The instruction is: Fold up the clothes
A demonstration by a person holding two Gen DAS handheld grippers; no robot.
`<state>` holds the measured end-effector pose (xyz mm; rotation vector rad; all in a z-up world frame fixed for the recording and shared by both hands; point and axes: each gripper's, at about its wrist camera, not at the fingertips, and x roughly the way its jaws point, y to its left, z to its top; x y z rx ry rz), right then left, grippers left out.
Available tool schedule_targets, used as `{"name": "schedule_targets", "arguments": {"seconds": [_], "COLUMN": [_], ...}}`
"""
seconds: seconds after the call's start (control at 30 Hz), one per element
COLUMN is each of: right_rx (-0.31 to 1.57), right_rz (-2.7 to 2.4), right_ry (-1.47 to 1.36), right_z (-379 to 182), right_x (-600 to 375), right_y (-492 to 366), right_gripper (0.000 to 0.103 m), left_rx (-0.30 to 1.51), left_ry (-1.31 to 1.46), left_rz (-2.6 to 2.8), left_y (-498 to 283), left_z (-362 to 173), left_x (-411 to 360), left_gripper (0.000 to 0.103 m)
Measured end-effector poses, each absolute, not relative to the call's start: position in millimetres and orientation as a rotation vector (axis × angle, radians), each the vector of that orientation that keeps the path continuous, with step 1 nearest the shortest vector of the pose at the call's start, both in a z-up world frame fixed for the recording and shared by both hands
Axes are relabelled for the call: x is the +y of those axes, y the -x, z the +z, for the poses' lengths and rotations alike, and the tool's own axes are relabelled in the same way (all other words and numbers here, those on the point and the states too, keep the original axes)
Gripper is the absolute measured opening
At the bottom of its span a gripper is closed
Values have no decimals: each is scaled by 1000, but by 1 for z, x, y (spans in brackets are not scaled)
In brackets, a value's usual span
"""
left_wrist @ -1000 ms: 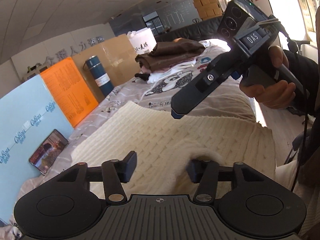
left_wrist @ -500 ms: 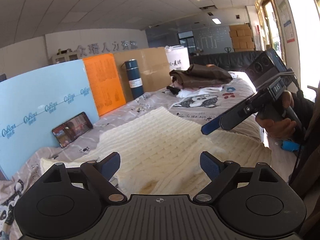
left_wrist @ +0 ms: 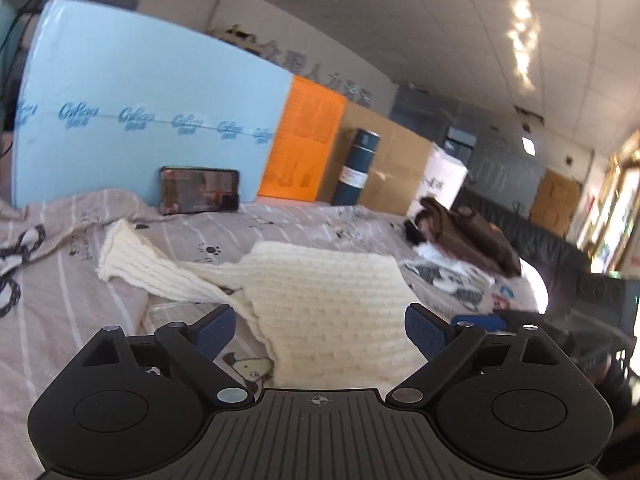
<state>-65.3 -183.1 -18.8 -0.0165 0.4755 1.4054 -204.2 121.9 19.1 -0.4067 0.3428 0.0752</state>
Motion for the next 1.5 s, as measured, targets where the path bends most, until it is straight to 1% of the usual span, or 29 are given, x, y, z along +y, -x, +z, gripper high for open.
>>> {"name": "schedule_targets", "arguments": {"seconds": [0.13,0.23,0.3,0.43,0.57,0.63,0.67,0.7,0.77,0.8,0.87,0.97,1.07,1.13,1.23,1.27,1.3,1.33,1.37,1.4,1.5], "right_rx": [465,479,507,589,700,722,727,734,745,744,731,718,707,706,702,700,699,698,699,699,696], "right_rz": [1405,1374,1355,1325,1312,1289,1279,1272,1265,1263,1252,1234,1223,1214,1198,1195,1193,1190,1185,1179,1177], "right_ry": [-113,-172,-202,-249,-292,-300,-306,-313,-325,-331,-338,-353,-391,-413,-435,-444,-452,-459,-464,-465,-471], "right_z": [-5,-1,0,-7,-26,-31,-33,-35,-37,-37,-36,-36,-36,-36,-36,-36,-36,-36,-36,-36,-36], "right_x": [-179,-165,-154,-134,-128,-131,-133,-134,-136,-137,-139,-142,-147,-150,-153,-155,-156,-157,-157,-157,-159], "right_y": [39,20,7,-17,-29,-30,-30,-31,-32,-33,-33,-35,-39,-41,-43,-44,-45,-46,-46,-47,-47], "right_gripper": [89,89,89,89,89,89,89,89,89,89,89,89,89,89,89,89,89,89,89,89,89], "left_rx": [348,436,496,483,430,410,411,404,384,372,337,258,252,308,406,445,477,502,515,508,448], "left_ry": [662,826,886,880,784,728,711,703,687,679,686,562,302,122,-86,-158,-217,-264,-298,-332,-315], "left_rz": [229,332,365,385,387,403,418,437,452,441,391,280,122,34,-50,-77,-88,-94,-96,-104,-198], "left_y": [177,149,132,112,94,86,83,83,83,84,87,91,86,81,67,62,60,59,58,63,75], "left_z": [15,0,-12,-23,-29,-31,-32,-34,-39,-40,-38,-20,3,12,11,9,7,4,2,0,4], "left_x": [169,197,211,218,214,212,213,214,215,215,215,197,159,131,99,89,81,74,69,62,56], "left_gripper": [93,93,93,93,92,77,57,40,30,23,16,16,16,17,22,31,50,63,86,92,93]}}
